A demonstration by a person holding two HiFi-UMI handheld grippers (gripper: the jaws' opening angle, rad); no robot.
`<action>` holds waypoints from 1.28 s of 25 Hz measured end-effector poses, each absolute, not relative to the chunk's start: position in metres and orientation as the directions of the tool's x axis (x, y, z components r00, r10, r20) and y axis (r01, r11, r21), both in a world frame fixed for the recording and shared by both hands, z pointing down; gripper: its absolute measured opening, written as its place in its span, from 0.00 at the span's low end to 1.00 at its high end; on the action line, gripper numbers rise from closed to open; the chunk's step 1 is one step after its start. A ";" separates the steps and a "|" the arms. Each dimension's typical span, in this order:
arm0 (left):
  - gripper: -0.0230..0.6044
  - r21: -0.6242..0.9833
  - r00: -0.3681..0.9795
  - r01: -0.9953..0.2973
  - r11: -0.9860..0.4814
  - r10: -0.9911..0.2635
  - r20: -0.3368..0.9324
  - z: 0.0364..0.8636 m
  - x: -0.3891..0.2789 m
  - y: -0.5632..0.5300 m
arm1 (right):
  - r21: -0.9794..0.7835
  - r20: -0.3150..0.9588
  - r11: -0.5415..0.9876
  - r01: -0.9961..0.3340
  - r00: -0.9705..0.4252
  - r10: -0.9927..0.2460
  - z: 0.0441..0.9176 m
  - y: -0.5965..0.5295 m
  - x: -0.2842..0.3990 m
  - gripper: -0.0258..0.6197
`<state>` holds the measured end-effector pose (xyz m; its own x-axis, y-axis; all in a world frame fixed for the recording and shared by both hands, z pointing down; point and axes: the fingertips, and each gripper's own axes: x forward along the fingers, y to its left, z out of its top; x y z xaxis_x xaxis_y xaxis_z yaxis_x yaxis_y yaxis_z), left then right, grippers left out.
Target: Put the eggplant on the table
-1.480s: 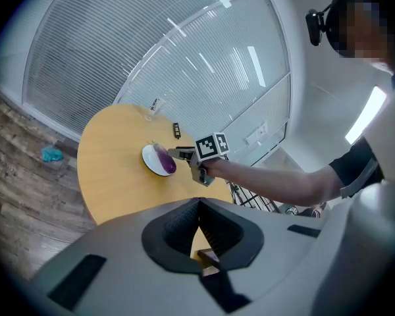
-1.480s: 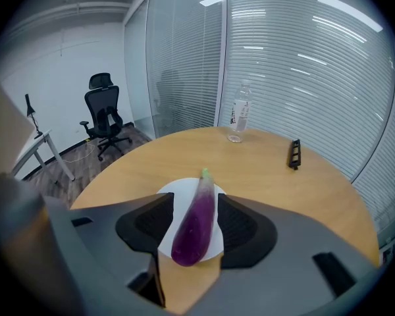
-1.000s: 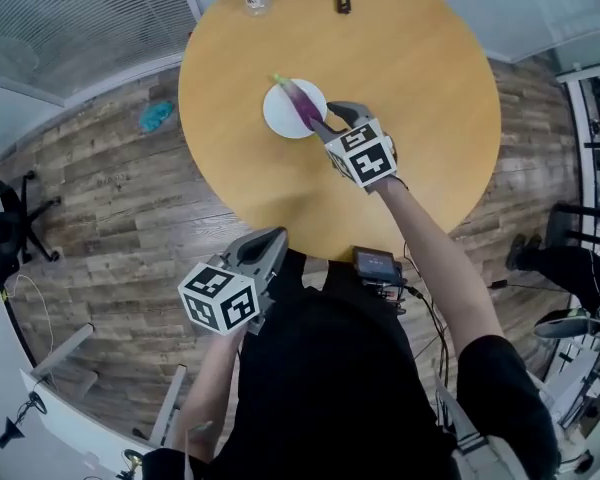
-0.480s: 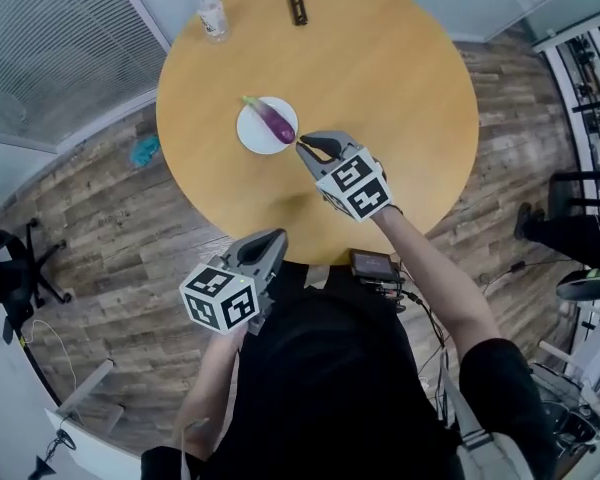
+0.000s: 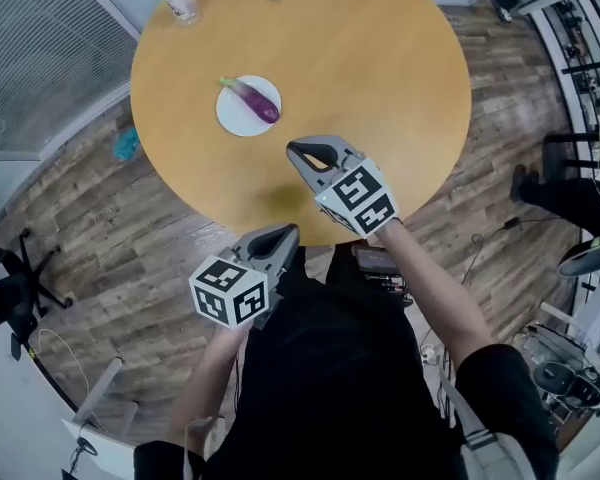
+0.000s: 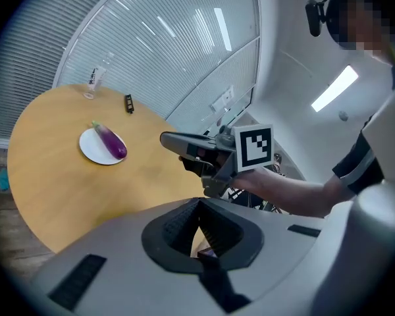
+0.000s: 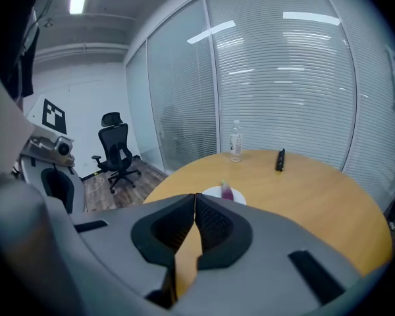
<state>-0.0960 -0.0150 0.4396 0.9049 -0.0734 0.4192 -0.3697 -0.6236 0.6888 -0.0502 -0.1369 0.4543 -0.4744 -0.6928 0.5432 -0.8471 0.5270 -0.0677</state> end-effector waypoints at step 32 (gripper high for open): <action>0.06 0.676 0.924 -0.353 -0.647 -0.127 0.361 0.400 0.091 0.148 | -0.413 0.313 0.270 -0.870 -0.414 -0.855 0.405 0.202 0.211 0.07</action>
